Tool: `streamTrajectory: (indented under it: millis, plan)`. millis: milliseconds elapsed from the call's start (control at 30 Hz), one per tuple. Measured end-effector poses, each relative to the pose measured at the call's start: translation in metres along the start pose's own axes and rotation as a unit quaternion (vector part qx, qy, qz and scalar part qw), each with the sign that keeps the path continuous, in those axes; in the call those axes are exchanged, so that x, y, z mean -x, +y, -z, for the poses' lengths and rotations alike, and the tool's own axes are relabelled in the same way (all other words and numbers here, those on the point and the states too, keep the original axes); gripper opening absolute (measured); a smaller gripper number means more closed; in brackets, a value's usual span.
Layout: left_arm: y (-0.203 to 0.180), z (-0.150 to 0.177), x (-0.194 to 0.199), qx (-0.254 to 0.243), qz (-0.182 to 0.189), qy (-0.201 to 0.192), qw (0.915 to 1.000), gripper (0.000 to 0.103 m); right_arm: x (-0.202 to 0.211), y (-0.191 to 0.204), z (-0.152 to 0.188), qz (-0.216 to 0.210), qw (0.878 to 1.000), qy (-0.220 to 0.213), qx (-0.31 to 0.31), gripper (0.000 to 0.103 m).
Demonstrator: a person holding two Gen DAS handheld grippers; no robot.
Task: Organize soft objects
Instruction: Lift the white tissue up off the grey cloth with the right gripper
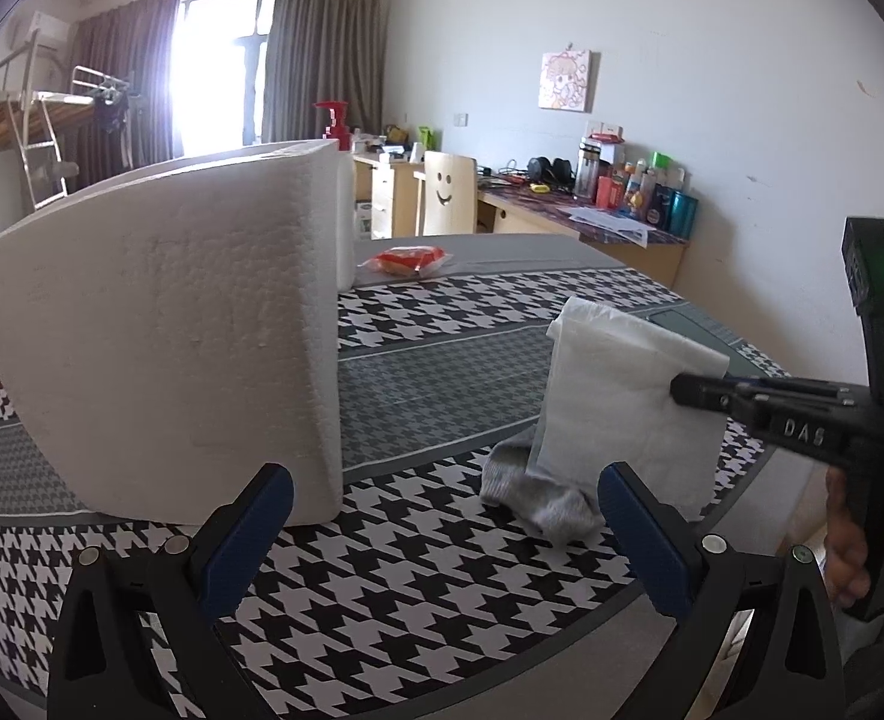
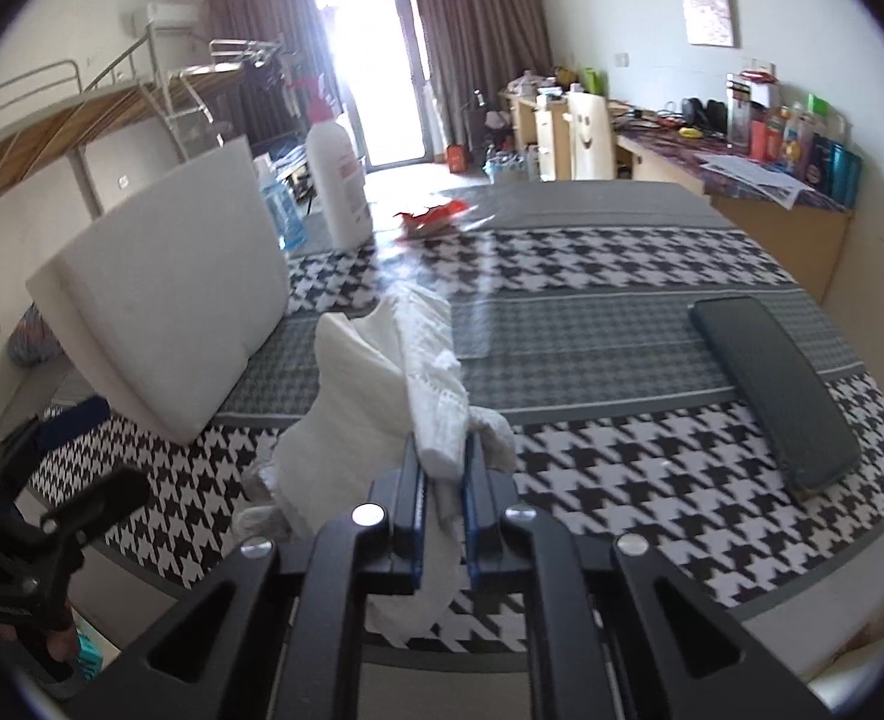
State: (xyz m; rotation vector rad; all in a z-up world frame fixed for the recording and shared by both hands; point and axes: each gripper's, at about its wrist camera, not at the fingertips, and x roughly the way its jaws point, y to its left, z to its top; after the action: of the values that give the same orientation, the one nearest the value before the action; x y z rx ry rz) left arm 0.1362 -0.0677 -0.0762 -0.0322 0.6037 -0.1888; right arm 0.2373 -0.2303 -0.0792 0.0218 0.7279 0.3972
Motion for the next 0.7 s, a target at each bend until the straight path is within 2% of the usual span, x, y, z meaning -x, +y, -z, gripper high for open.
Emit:
streamTrajectory:
  millis: [233, 300, 500, 700]
  plan:
    - [-0.011, 0.001, -0.004, -0.019, 0.017, 0.005, 0.9997, 0.102, 0.014, -0.004, -0.001, -0.009, 1.0, -0.013, -0.011, 0.01]
    - [-0.015, 0.002, -0.006, -0.024, 0.025, 0.008, 0.9994, 0.102, 0.014, -0.005, -0.002, -0.002, 1.0, -0.015, -0.007, 0.006]
    - [-0.023, 0.001, -0.012, -0.033, 0.037, 0.014, 0.9987, 0.102, 0.015, -0.011, 0.005, 0.02, 1.0, -0.013, -0.008, 0.005]
    - [-0.028, -0.001, -0.018, -0.041, 0.047, 0.015, 0.9979, 0.102, 0.031, -0.016, 0.004, 0.022, 0.999, -0.029, -0.012, 0.004]
